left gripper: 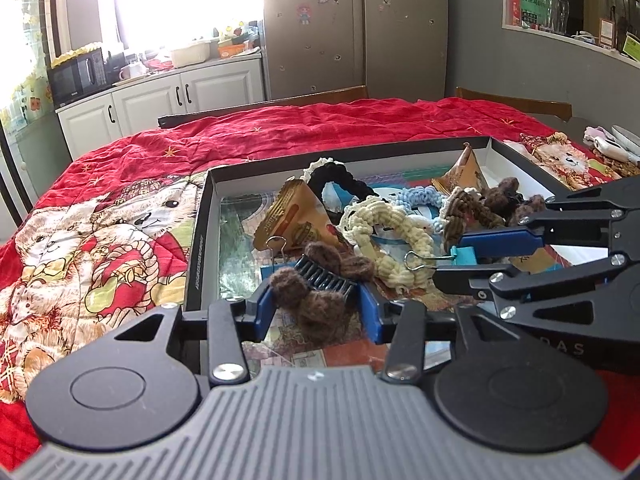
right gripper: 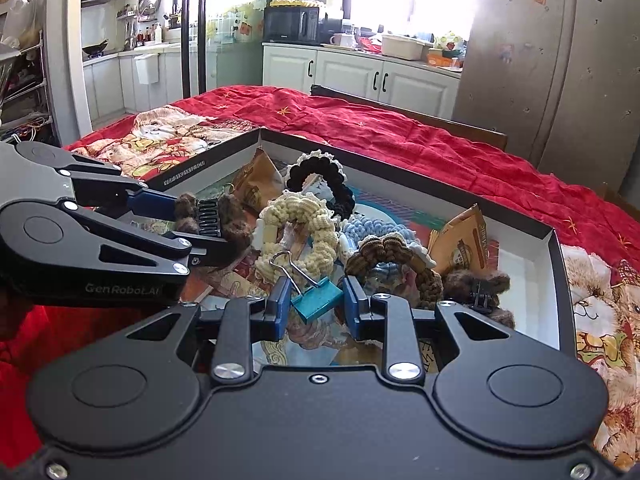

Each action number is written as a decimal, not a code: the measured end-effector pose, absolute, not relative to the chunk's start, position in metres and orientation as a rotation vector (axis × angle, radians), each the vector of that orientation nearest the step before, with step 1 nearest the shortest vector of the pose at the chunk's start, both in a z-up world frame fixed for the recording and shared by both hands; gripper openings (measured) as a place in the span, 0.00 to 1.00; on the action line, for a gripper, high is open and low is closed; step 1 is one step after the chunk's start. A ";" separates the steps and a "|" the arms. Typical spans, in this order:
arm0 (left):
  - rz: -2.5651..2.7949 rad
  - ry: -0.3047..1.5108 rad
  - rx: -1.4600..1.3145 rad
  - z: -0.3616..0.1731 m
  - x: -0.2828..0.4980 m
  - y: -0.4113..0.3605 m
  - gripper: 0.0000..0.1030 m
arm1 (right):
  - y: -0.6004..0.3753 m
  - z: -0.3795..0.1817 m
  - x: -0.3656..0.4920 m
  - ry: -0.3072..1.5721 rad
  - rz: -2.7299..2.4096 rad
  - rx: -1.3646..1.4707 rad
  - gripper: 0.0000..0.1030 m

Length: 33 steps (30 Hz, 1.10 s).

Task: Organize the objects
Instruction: 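Lower fuzzy clip in left tool while right tool lowers teal binder clip into box, then open left tool to release fuzzy clip while right tool releases teal binder clip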

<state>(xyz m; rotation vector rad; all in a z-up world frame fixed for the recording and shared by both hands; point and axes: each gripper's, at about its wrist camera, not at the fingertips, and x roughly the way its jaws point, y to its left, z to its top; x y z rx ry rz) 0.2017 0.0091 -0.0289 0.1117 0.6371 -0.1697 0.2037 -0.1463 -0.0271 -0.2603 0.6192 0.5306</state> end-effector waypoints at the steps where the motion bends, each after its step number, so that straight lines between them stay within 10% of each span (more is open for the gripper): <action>1: -0.170 0.637 0.110 -0.029 0.202 0.009 0.50 | -0.146 -0.027 0.204 0.622 0.531 -0.262 0.26; 33: -0.168 0.611 0.081 -0.018 0.192 0.013 0.76 | -0.155 -0.015 0.197 0.601 0.518 -0.226 0.47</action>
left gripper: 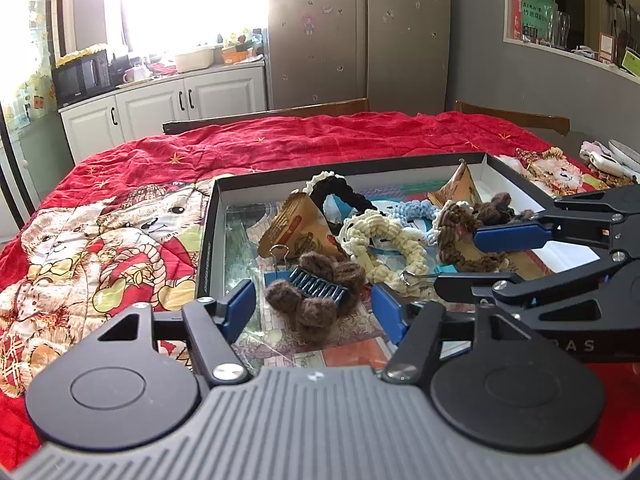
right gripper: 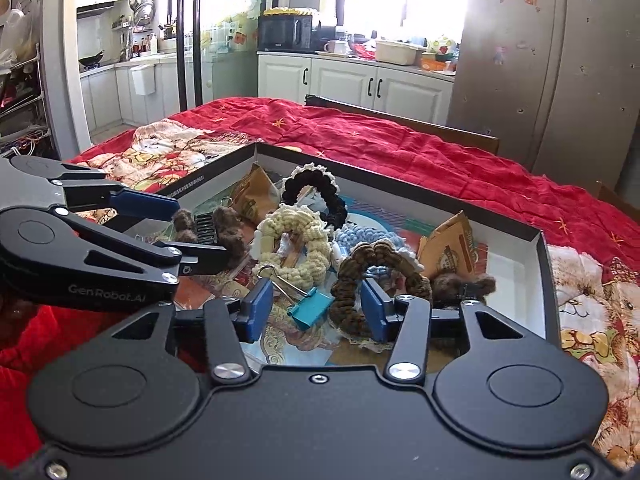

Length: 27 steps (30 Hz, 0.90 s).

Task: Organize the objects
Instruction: 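Open left tool to release fuzzy clip while right tool releases teal binder clip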

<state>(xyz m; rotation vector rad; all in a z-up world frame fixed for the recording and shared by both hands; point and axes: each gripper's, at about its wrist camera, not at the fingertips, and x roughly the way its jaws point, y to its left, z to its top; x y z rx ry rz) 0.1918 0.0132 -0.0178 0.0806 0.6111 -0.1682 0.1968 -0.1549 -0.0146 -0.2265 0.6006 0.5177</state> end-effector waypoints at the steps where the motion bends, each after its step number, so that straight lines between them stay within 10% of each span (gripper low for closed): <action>1: -0.169 0.607 0.081 -0.017 0.190 0.013 0.77 | -0.156 -0.014 0.196 0.599 0.516 -0.224 0.49; 27: -0.100 0.542 0.086 0.005 0.164 0.014 1.00 | -0.181 0.007 0.172 0.591 0.410 -0.155 0.75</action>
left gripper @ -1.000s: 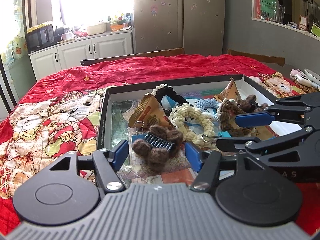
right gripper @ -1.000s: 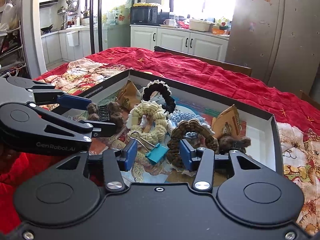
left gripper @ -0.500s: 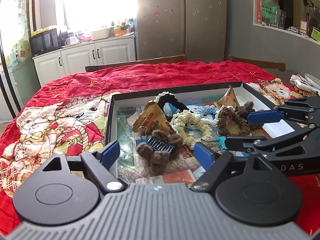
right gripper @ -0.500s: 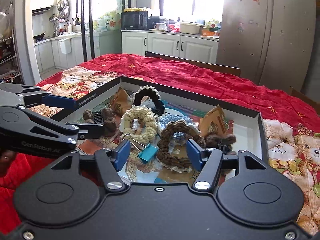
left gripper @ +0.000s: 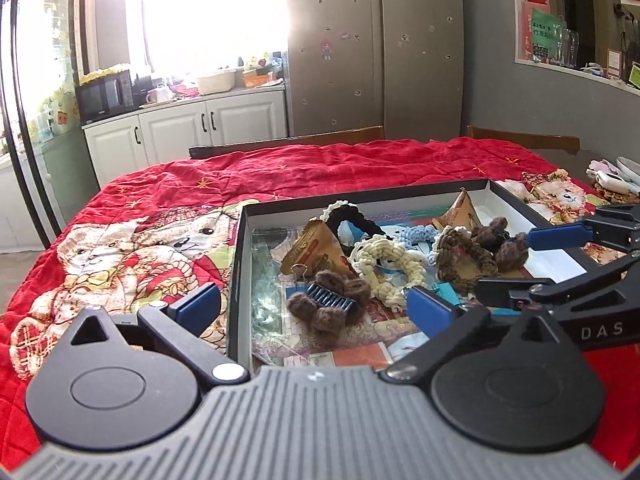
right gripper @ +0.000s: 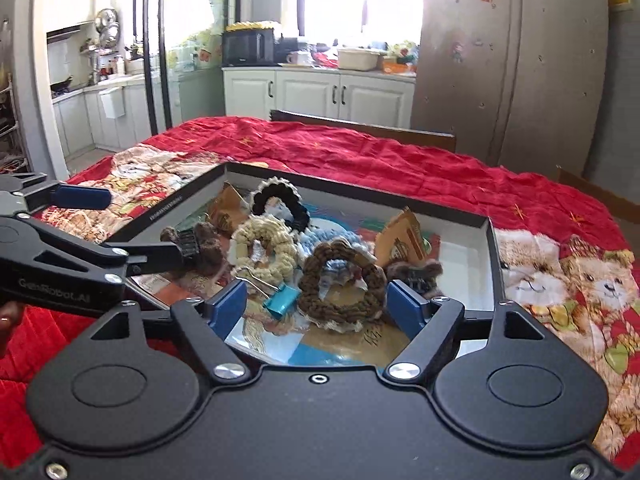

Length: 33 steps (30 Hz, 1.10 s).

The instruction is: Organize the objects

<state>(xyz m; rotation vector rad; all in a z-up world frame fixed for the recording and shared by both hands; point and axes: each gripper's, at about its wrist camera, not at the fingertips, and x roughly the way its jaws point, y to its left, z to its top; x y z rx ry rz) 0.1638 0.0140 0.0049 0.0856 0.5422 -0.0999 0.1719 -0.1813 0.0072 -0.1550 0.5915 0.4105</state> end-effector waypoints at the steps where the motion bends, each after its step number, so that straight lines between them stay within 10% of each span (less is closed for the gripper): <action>1: -0.094 0.542 0.085 0.006 0.163 0.014 1.00 | -0.182 0.007 0.171 0.596 0.405 -0.154 0.75; 33: -0.013 0.587 0.061 0.024 0.080 0.014 1.00 | -0.199 0.036 0.077 0.578 0.305 -0.206 0.90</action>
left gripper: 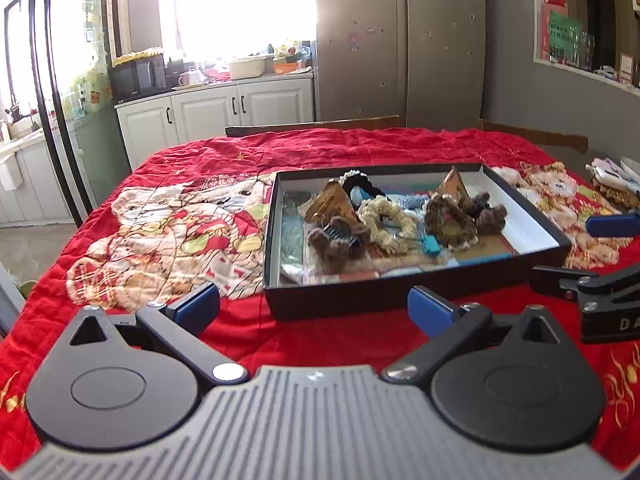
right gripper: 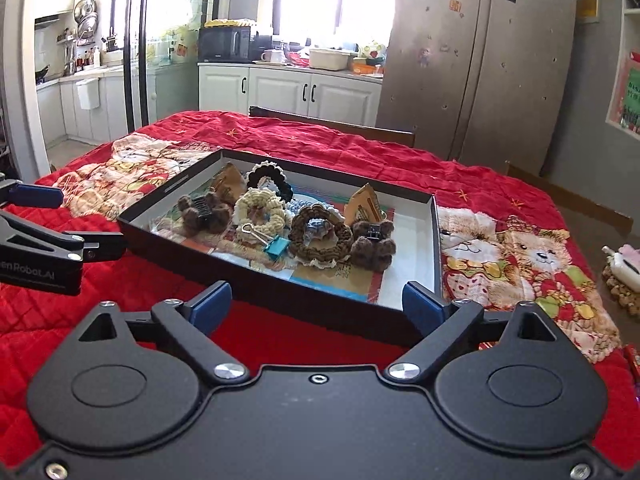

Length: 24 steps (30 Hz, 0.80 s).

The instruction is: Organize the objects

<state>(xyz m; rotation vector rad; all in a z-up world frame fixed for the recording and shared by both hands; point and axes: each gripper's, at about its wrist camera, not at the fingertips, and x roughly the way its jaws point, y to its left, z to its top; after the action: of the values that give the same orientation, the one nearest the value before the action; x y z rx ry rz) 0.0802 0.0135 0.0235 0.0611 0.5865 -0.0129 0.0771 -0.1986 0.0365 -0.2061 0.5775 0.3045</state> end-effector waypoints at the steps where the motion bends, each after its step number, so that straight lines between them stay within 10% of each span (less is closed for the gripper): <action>1: -0.015 0.589 0.066 0.023 0.076 0.013 1.00 | -0.200 0.037 0.072 0.572 0.299 -0.207 0.91; 24: -0.048 0.608 0.048 0.018 0.009 0.003 1.00 | -0.228 0.026 -0.013 0.624 0.213 -0.046 0.93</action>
<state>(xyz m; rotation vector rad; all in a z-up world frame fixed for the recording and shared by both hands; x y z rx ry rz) 0.0093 0.0034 0.0182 0.0476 0.6078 -0.0484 -0.0133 -0.2276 0.0257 -0.0462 0.6241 0.2126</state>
